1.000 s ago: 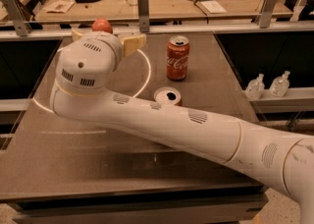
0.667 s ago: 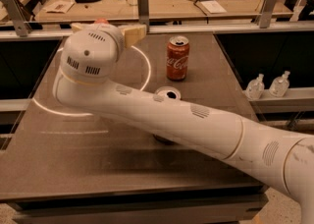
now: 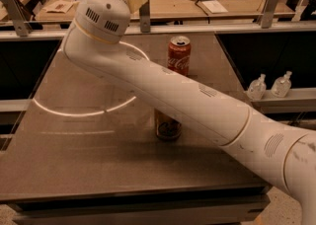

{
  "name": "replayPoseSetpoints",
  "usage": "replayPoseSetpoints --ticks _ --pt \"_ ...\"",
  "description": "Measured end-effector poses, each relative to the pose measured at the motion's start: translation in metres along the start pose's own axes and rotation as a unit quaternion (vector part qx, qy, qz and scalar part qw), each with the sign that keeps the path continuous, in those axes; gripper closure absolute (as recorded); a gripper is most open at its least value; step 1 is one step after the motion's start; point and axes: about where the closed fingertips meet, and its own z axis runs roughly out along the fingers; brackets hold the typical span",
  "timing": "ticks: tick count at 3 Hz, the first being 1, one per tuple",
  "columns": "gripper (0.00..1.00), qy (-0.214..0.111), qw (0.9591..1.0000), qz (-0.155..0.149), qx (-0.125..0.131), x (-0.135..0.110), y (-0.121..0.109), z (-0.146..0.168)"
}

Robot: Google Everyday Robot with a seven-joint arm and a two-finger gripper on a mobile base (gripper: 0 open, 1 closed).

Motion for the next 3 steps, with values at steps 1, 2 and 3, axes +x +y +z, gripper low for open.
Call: replayPoseSetpoints --ticks 1,2,3 --pt "0.0 -0.006 0.9986 -0.051 -0.013 -0.025 -0.006 0.01" --pt "0.0 -0.014 0.9948 -0.098 -0.026 -0.057 -0.014 0.022" --pt "0.0 -0.009 0.9924 -0.109 -0.057 -0.086 -0.025 0.038"
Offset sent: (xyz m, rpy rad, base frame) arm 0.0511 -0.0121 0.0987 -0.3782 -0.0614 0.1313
